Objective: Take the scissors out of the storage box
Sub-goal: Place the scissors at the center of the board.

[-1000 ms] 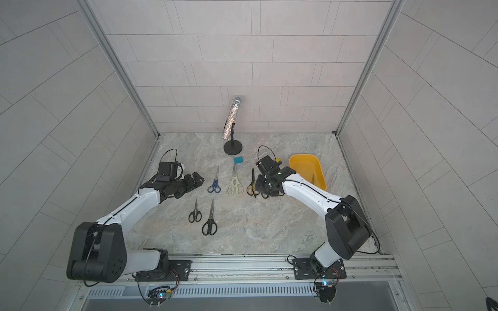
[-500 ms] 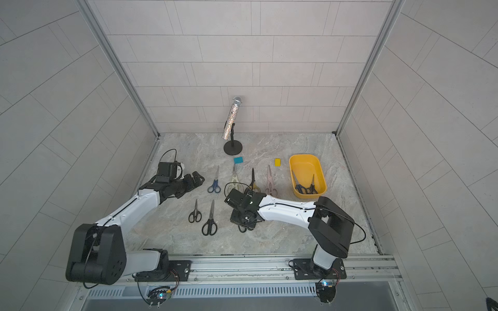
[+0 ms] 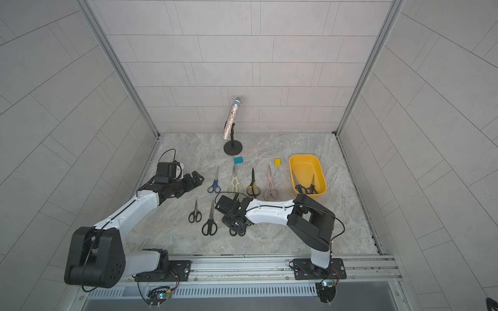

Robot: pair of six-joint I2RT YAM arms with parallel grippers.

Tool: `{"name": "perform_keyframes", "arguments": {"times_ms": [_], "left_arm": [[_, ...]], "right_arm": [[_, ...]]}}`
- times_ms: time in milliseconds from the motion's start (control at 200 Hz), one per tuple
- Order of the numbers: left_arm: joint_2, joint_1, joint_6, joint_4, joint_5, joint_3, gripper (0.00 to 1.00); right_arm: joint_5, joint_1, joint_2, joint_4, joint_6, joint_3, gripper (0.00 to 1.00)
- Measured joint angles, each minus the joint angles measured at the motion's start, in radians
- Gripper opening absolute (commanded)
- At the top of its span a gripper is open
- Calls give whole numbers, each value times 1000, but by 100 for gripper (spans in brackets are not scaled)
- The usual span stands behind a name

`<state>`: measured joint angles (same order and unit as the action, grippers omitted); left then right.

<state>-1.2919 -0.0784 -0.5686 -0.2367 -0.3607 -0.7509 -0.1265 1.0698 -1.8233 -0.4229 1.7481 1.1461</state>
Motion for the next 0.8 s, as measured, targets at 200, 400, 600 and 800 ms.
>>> {"name": "perform_keyframes", "arguments": {"times_ms": [200,400,600,800], "left_arm": [[21,6,0,0,8,0,100],[22,21,0,0,8,0,100],[22,39,0,1,8,0,100],[21,44,0,2,5,0,100]], "right_arm": [[-2,10,-47,0,15,61,7],[2,17,-51,-18,34,71,24],[31,16,-43,-34,24,73,27],[62,-26,33,-69,-74,76,26]]}}
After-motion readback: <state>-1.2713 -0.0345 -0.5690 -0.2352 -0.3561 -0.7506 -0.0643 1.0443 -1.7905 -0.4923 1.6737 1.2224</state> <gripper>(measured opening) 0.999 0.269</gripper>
